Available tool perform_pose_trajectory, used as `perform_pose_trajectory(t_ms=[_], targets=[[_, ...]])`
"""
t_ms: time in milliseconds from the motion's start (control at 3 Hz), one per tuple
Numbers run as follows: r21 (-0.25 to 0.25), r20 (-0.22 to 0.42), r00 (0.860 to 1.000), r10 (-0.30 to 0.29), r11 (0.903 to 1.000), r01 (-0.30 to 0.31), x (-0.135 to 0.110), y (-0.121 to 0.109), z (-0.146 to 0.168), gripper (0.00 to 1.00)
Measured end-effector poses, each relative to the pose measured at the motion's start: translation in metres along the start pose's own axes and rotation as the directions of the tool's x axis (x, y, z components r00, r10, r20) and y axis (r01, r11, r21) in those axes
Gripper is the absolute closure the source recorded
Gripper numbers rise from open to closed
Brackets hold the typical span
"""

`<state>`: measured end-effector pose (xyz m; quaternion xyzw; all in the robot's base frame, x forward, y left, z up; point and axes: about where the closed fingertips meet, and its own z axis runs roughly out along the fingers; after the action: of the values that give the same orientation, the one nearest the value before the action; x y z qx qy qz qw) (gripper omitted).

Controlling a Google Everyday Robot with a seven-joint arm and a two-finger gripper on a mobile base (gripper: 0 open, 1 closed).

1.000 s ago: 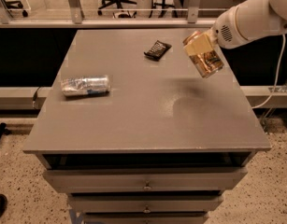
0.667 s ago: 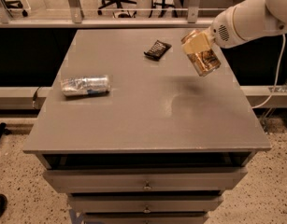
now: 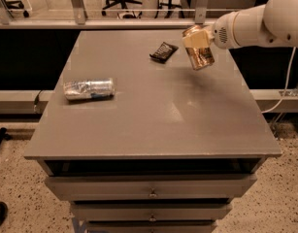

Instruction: Place orange can upright

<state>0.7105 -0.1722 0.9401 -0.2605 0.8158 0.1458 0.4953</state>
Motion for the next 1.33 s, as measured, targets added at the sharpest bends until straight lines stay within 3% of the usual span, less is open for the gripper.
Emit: perform_pose_trajectory(t_ms=[333,667,1333], targets=[[-0.054,0.144,0.989,0.022,0.9984,-0.014,0.004,-0.013,0.005,1.0],[-0.094,0.226,0.974,0.01,0.9955,0.012,0.009,-0.015,-0.003,1.0],[-0.125,0.392,0.917,-0.075,0.9832,0.134,0.02,-0.017,-0.025,1.0]])
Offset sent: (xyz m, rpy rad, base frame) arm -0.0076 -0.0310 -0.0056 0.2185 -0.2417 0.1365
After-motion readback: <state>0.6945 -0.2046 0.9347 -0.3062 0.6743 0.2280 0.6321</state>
